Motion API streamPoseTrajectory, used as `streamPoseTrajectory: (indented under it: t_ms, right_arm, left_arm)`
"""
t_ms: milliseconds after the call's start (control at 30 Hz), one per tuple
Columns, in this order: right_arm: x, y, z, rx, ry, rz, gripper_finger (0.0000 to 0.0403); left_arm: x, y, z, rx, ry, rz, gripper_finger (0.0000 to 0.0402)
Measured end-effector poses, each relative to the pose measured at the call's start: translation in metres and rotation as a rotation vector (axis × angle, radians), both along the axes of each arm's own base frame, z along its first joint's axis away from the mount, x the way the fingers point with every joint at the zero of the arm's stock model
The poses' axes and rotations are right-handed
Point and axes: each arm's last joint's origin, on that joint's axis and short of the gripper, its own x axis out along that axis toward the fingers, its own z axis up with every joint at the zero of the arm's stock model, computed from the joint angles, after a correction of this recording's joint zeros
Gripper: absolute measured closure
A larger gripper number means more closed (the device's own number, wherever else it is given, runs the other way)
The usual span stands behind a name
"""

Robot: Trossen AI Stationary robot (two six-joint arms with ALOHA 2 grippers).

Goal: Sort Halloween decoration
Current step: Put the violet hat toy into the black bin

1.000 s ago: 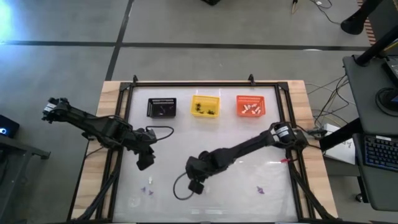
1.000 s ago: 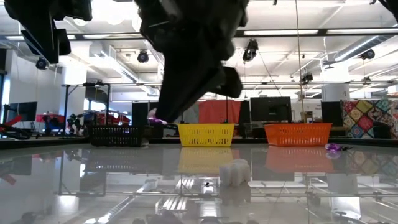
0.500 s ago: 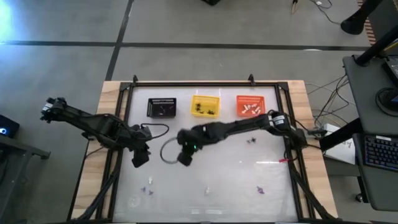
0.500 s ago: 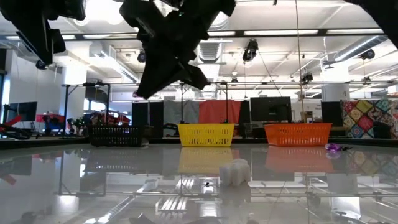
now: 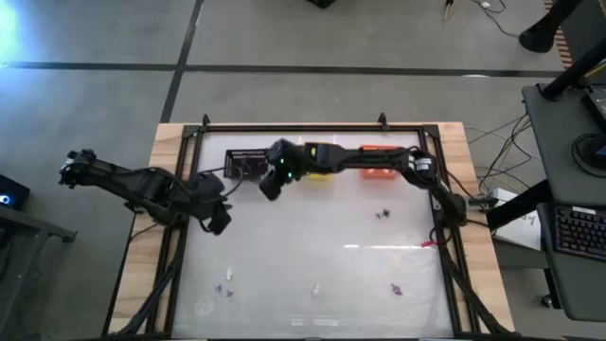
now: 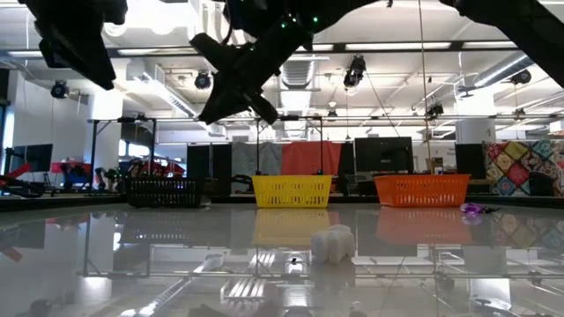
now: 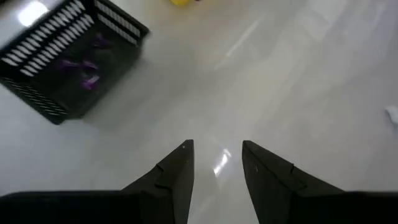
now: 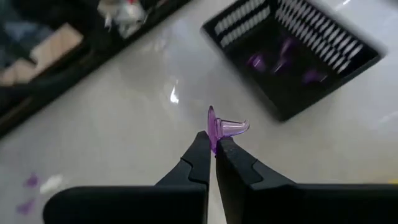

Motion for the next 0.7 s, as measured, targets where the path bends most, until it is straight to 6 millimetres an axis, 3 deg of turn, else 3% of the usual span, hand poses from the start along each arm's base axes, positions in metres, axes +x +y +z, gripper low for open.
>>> streamPoseTrajectory:
  t_ms: [200, 500, 700]
  right_arm:
    - [0.0, -0.033, 0.0, -0.018, -0.104, -0.067, 0.0394]
    - [-0.004, -0.061, -0.003, -0.026, -0.159, -0.13, 0.0394]
    - [0.009, -0.071, -0.03, 0.004, -0.185, -0.115, 0.0394]
  left_arm:
    - [-0.001, 0.004, 0.003, 0.053, -0.062, 0.114, 0.0283]
    - [0.0, 0.014, 0.004, 0.121, -0.086, 0.208, 0.0283]
    - [0.001, 0.026, 0.005, 0.164, -0.093, 0.311, 0.0283]
